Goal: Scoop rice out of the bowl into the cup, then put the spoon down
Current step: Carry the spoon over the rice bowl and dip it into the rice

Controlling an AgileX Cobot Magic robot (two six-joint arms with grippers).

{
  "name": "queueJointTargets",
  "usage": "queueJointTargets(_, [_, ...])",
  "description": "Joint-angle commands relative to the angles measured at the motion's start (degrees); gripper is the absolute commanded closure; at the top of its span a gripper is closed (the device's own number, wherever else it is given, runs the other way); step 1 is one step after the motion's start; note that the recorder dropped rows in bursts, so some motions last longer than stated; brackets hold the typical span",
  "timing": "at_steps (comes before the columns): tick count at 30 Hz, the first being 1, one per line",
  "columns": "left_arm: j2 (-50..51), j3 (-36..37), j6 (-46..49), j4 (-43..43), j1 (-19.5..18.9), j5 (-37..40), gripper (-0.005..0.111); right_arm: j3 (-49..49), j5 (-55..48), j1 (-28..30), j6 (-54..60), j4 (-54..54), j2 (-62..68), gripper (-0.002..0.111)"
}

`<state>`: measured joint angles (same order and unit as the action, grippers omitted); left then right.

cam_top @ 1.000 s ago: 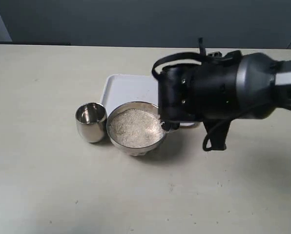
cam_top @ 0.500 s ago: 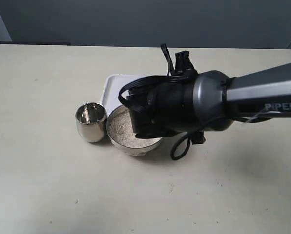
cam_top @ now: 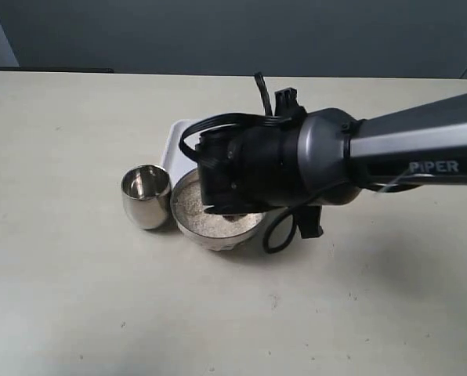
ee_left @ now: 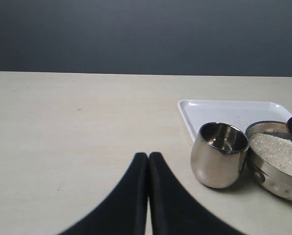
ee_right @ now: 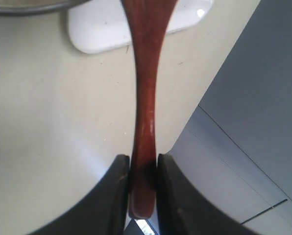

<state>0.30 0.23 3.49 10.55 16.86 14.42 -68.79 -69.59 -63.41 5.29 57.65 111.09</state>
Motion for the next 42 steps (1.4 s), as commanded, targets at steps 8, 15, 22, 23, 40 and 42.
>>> queueJointTargets(8, [-0.3,-0.23,-0.38,-0.08,0.37,-0.89,0.106,-0.34,1.19,-0.17,0.58,0.85,1.73,0.109])
queueJointTargets(15, [-0.3,-0.23,-0.38,-0.08,0.37,-0.89,0.106,-1.64,3.29,-2.58,0.58,1.21,2.6,0.109])
queueJointTargets(22, [-0.3,-0.23,-0.38,-0.08,0.37,-0.89,0.106,-3.53,0.41,-2.66,0.58,1.59,4.07,0.109])
queueJointTargets(23, [-0.3,-0.23,-0.38,-0.08,0.37,-0.89,0.106,-3.55,-0.37,-2.66,0.58,2.22,4.44,0.109])
queueJointTargets(40, [-0.3,-0.23,-0.38,-0.08,0.37,-0.89,0.106,-3.65,-0.37,-4.74,-1.5,4.78,8.06,0.109])
queueJointTargets(42, [-0.3,-0.23,-0.38,-0.08,0.37,-0.89,0.106,-3.65,-0.37,-5.19,-0.82,4.65,8.06,0.109])
